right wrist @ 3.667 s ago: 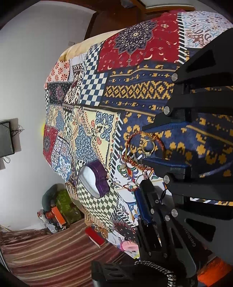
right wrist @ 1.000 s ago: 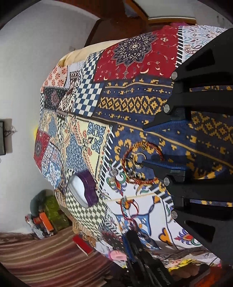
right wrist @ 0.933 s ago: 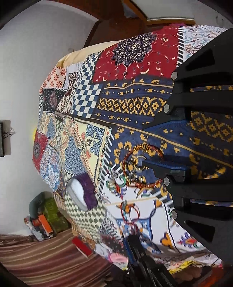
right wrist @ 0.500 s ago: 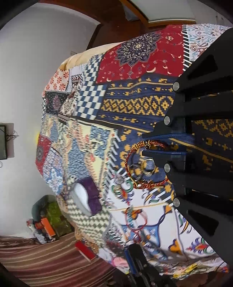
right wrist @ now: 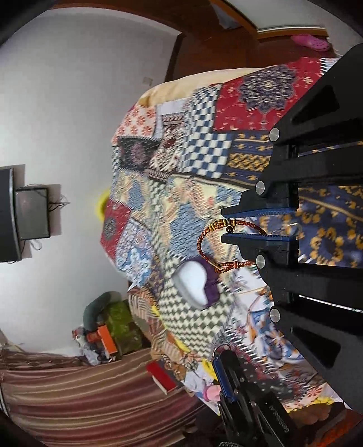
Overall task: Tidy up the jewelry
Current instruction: 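Carry the pendant and the bracelet in both tools over the purple heart tin, then lower both items into the tin and open both tools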
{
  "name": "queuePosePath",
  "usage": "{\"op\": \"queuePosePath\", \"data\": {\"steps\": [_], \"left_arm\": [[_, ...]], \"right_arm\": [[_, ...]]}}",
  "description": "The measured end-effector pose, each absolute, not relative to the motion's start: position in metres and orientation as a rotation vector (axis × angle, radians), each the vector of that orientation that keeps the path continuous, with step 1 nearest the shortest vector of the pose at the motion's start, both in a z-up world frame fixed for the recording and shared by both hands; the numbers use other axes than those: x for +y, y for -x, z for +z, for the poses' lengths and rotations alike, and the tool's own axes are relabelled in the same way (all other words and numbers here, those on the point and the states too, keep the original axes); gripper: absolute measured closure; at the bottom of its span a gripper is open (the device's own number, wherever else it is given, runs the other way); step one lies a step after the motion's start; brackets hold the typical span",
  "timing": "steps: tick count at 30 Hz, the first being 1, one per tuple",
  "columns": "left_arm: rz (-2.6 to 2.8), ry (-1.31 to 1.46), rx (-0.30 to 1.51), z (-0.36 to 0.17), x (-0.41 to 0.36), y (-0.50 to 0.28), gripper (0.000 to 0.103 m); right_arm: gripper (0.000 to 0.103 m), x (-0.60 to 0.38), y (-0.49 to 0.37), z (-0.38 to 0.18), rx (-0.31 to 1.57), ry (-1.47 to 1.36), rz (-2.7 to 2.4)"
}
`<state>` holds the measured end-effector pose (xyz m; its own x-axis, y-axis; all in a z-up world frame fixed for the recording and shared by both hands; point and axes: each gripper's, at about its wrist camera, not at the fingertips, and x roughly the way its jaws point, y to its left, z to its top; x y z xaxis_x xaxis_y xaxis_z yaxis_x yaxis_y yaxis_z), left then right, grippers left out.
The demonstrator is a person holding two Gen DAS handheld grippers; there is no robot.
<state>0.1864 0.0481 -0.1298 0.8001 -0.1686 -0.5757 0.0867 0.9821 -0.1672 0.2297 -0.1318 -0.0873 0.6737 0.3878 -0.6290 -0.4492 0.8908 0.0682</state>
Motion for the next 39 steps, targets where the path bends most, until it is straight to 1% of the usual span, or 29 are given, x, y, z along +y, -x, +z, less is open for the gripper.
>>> {"op": "queuePosePath", "data": {"steps": [7,14,26,39], "left_arm": [[-0.095,0.123,0.604,-0.122,0.065,-0.207,0.088],[-0.085,0.137,0.63,-0.13,0.08,-0.24,0.088],[-0.081,0.129,0.745,-0.169,0.089,-0.291,0.088],[-0.069,0.129,0.807,-0.189,0.1,-0.321,0.088]], "right_arm": [[0.093,-0.112,-0.252,-0.078,0.668,0.088,0.518],[0.093,-0.087,-0.277,-0.08,0.676,0.114,0.564],[0.093,-0.041,-0.319,-0.112,0.791,0.228,0.612],[0.093,-0.017,-0.343,-0.139,0.908,0.27,0.646]]}}
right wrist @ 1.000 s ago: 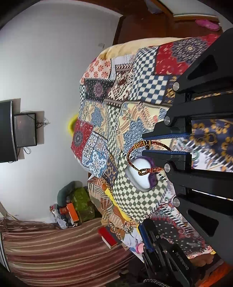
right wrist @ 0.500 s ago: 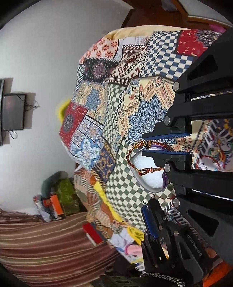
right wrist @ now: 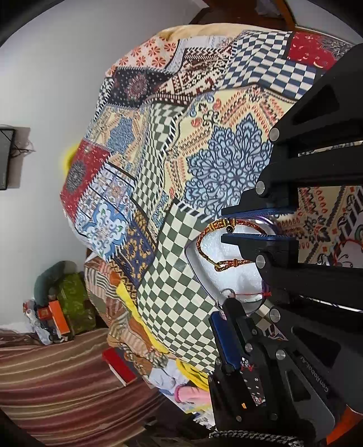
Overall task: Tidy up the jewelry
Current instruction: 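Lower both items into the tin and open both tools, then withdraw both tools from the tin and move the right toward the rings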
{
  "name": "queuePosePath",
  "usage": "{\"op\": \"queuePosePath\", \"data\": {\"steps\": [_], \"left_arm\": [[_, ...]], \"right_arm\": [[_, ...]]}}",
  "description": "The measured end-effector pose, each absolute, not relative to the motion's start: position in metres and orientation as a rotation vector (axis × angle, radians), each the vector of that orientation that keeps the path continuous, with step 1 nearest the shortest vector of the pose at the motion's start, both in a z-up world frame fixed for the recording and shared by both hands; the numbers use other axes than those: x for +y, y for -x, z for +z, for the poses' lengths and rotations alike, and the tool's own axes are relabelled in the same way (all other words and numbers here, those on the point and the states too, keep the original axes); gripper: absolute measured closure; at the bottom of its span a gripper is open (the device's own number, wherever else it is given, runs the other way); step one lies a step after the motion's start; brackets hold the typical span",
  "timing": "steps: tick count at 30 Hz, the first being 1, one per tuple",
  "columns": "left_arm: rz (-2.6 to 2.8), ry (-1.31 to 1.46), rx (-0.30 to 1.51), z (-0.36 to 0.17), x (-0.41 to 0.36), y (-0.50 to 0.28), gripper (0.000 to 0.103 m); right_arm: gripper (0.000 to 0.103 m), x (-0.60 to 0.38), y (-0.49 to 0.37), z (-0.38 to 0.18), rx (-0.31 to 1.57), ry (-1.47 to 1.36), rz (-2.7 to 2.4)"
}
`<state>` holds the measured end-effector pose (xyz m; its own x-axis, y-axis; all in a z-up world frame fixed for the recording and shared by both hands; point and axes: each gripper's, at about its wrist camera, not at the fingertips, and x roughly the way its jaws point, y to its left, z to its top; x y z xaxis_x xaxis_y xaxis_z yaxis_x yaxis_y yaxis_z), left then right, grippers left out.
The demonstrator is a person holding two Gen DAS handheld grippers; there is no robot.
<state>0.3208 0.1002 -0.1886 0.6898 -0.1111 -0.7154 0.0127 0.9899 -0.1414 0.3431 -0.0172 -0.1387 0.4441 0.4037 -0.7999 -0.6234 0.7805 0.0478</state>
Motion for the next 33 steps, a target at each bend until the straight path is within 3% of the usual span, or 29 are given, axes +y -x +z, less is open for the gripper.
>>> {"op": "queuePosePath", "data": {"steps": [21,23,27,33], "left_arm": [[-0.07,0.117,0.827,-0.19,0.099,-0.327,0.088],[-0.07,0.116,0.824,-0.187,0.098,-0.324,0.087],[-0.066,0.124,0.81,-0.178,0.1,-0.316,0.081],[-0.051,0.122,0.775,-0.159,0.103,-0.301,0.076]], "right_arm": [[0.092,-0.003,-0.344,-0.145,0.963,0.337,0.668],[0.089,-0.004,-0.341,-0.142,0.958,0.342,0.668],[0.067,-0.011,-0.335,-0.129,0.91,0.321,0.652],[0.066,-0.027,-0.326,-0.107,0.862,0.278,0.623]]}}
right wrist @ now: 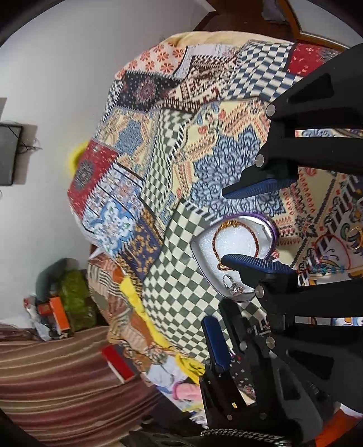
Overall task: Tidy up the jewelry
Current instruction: 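Withdraw both tools from the tin and move the right toward the rings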
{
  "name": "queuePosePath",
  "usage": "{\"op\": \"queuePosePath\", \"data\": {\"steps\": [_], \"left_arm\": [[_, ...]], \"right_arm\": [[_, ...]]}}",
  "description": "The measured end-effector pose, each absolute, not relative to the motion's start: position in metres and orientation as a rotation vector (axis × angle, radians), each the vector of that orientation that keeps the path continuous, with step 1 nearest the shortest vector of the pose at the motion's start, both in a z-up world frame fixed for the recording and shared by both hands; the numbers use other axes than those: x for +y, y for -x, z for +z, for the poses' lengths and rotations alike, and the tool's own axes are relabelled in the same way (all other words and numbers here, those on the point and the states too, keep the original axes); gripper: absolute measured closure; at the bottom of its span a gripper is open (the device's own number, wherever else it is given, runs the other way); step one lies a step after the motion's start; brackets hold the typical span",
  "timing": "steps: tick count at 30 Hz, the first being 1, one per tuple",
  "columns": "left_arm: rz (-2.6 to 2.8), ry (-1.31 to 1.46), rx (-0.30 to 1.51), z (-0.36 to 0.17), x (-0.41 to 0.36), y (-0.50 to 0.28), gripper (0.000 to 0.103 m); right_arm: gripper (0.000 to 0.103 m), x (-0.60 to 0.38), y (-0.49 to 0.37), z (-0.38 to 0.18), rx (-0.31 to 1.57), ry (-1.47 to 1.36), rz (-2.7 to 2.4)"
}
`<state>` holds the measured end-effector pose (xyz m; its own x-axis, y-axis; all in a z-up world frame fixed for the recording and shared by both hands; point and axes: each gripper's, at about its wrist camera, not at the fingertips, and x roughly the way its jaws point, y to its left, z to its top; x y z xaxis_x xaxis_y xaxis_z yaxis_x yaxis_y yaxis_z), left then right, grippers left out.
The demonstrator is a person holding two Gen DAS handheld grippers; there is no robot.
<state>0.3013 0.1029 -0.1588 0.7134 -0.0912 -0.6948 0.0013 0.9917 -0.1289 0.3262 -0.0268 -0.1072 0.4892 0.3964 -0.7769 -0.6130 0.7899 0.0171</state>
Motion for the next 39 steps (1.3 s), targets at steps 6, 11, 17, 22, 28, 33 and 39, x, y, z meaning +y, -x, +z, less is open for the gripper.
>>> {"op": "queuePosePath", "data": {"steps": [6,11,17,22,28,33,39], "left_arm": [[-0.046,0.119,0.743,-0.138,0.102,-0.279,0.074],[-0.05,0.104,0.736,-0.128,0.095,-0.262,0.073],[-0.069,0.099,0.74,-0.124,0.084,-0.239,0.072],[-0.094,0.098,0.763,-0.13,0.072,-0.226,0.071],[-0.137,0.078,0.802,-0.142,0.049,-0.213,0.071],[-0.178,0.063,0.83,-0.153,0.031,-0.203,0.071],[-0.195,0.063,0.864,-0.171,0.018,-0.197,0.071]], "right_arm": [[0.066,-0.049,-0.313,-0.087,0.82,0.243,0.598],[0.066,-0.071,-0.299,-0.074,0.786,0.211,0.573],[0.066,-0.097,-0.279,-0.069,0.756,0.204,0.543],[0.066,-0.117,-0.263,-0.073,0.754,0.201,0.521],[0.066,-0.135,-0.245,-0.086,0.759,0.229,0.489],[0.066,-0.147,-0.232,-0.106,0.805,0.214,0.493],[0.066,-0.149,-0.226,-0.136,0.892,0.199,0.516]]}}
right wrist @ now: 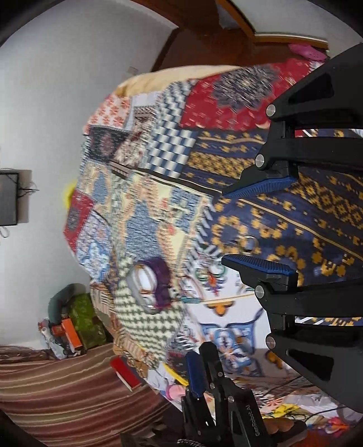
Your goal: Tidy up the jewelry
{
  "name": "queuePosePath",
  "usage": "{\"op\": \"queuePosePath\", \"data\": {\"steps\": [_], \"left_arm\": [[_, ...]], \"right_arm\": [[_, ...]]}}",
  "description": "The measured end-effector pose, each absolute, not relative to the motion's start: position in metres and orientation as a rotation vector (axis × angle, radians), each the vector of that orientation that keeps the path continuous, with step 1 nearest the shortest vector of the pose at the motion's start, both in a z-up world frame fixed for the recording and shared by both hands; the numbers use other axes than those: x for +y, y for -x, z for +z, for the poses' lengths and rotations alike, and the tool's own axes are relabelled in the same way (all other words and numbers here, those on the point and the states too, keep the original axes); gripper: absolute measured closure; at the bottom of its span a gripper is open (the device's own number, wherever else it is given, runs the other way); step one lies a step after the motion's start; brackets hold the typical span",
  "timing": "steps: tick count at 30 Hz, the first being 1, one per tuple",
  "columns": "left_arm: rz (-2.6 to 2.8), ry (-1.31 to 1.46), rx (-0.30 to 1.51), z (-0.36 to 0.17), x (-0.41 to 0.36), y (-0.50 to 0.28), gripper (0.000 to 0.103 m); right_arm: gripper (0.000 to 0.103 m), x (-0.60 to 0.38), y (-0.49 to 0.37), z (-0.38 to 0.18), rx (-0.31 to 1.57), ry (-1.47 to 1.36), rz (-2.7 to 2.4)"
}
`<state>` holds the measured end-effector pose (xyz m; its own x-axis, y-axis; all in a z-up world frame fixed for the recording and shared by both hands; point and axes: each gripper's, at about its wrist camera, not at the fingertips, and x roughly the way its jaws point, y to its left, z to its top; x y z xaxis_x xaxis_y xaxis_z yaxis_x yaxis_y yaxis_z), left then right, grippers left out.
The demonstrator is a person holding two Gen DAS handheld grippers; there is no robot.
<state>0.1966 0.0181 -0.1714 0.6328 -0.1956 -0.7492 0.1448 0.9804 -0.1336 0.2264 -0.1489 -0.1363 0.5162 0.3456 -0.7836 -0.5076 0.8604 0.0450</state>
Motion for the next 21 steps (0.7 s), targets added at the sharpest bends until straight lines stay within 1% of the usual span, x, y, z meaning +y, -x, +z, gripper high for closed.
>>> {"op": "queuePosePath", "data": {"steps": [8,17,18,19,20,21], "left_arm": [[-0.223,0.075,0.903,-0.187,0.008,-0.197,0.071],[-0.262,0.078,0.918,-0.192,-0.007,-0.211,0.071],[-0.267,0.081,0.92,-0.193,-0.008,-0.213,0.071],[-0.272,0.082,0.923,-0.194,-0.01,-0.214,0.071],[-0.28,0.083,0.925,-0.194,-0.012,-0.216,0.071],[-0.289,0.083,0.926,-0.194,-0.014,-0.217,0.071]], "right_arm": [[0.066,-0.146,-0.229,-0.163,0.965,0.182,0.54],[0.066,-0.143,-0.233,-0.17,0.949,0.157,0.592],[0.07,-0.143,-0.233,-0.171,0.942,0.158,0.595],[0.079,-0.144,-0.233,-0.171,0.935,0.162,0.596],[0.083,-0.144,-0.233,-0.172,0.931,0.162,0.598],[0.084,-0.146,-0.233,-0.172,0.928,0.158,0.604]]}}
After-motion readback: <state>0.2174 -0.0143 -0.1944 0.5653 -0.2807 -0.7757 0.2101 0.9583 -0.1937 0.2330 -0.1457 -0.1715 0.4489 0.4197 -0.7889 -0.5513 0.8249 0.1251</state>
